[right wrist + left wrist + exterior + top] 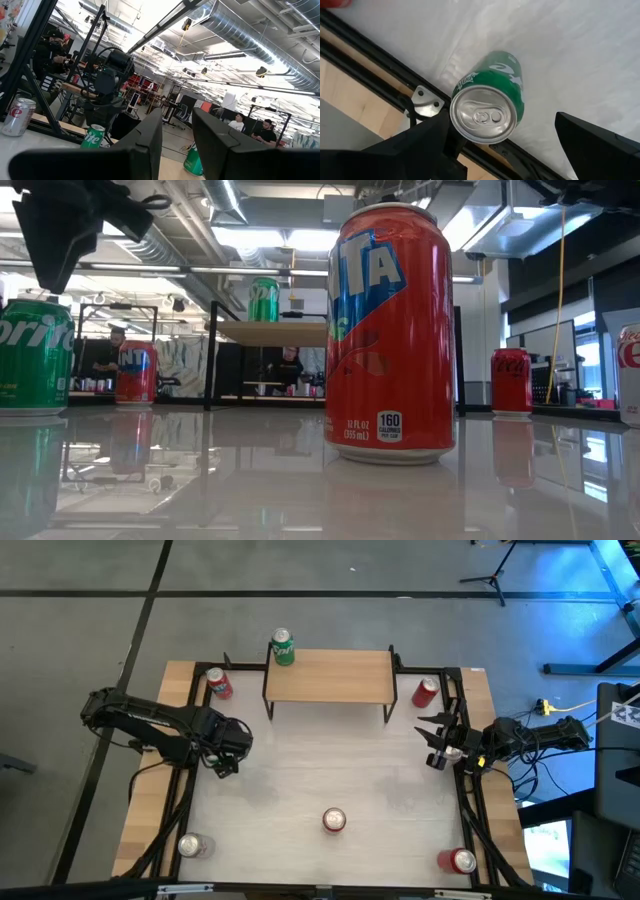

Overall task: Place canned beverage on shelf
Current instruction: Put the green soda can on the shelf aligned with the other green soda can

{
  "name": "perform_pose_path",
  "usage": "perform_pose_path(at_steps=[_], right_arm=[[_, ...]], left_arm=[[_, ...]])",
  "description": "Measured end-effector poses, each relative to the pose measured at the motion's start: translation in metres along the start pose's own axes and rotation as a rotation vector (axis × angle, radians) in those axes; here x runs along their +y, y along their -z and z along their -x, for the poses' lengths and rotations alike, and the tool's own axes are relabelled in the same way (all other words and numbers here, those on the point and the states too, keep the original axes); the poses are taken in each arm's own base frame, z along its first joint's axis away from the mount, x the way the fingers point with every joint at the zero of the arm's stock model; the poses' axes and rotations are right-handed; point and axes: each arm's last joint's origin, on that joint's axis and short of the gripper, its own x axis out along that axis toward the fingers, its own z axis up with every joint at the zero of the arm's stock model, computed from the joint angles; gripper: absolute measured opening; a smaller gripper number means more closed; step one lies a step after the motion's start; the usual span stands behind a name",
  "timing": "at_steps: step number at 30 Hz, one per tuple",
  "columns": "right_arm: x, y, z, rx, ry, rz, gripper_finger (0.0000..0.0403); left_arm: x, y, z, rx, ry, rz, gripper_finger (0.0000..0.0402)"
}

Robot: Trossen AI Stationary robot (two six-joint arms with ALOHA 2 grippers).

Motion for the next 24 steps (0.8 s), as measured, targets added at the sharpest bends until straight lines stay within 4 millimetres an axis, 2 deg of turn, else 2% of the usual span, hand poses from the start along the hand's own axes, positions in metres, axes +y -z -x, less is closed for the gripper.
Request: perform_pose_path(at_steps=[8, 16, 24], right_arm=[[0.000, 0.000, 0.000, 0.000, 0.000, 0.001, 0.0105], [0.001, 0.001, -0.001, 0.003, -0.002, 0.002, 0.0105], [0.003, 0.002, -0.004, 0.009, -0.006, 0.005, 0.0105]], left_arm=[[0.000, 0.001, -0.004, 0.016, -0.006, 0.063, 0.0355], [0.002, 0.003, -0.031, 0.075, -0.049, 0.069, 0.0355], [-0.001, -0.003, -0.050, 0.081, 0.028, 0.047, 0.0355]])
